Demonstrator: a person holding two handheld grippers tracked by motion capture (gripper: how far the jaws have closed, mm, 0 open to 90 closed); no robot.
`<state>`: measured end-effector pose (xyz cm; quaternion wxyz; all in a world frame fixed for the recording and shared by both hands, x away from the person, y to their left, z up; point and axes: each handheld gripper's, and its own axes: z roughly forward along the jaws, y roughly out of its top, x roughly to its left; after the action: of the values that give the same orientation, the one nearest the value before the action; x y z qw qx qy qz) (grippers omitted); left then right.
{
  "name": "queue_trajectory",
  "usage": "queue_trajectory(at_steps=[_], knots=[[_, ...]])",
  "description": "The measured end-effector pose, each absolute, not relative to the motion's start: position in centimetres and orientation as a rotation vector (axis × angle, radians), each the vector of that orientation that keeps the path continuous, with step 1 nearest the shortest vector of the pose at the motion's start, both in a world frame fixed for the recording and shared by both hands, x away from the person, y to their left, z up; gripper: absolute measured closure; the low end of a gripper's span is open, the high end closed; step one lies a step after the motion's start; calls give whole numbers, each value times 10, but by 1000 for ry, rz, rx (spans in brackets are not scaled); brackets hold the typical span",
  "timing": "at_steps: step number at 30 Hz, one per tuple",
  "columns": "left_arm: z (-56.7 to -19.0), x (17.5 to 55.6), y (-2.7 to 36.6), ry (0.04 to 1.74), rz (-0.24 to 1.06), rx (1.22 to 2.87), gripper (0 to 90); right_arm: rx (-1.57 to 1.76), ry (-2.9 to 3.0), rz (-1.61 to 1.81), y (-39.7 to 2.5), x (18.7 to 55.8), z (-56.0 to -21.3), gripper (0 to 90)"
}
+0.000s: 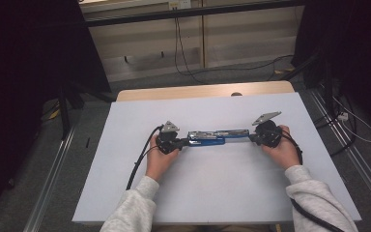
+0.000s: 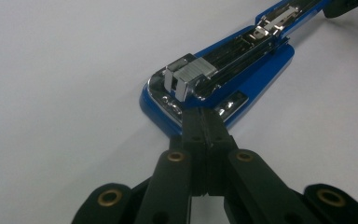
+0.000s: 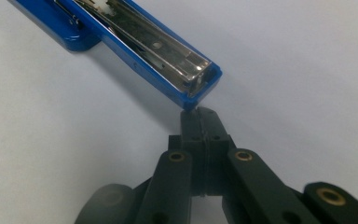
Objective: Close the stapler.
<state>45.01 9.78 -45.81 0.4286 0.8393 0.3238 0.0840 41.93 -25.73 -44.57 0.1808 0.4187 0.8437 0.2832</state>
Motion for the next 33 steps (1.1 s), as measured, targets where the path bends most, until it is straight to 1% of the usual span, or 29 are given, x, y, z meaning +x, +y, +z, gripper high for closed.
queue_trajectory(at_steps=[10, 19, 22, 24, 31, 33], knots=[[-464, 453, 101, 842, 224, 2105, 899, 1175, 2373, 830, -258, 419, -443, 900], [-462, 453, 101, 841, 210, 2095, 899, 1163, 2353, 869, -257, 419, -437, 900], [-459, 451, 99, 833, 222, 2091, 897, 1149, 2356, 872, -255, 419, -436, 900], [-459, 452, 100, 824, 202, 2085, 896, 1138, 2364, 872, -254, 420, -436, 900], [-460, 452, 100, 832, 215, 2082, 898, 1133, 2358, 882, -253, 420, -436, 900], [-462, 451, 98, 832, 194, 2090, 889, 1131, 2360, 883, -252, 420, -436, 900]])
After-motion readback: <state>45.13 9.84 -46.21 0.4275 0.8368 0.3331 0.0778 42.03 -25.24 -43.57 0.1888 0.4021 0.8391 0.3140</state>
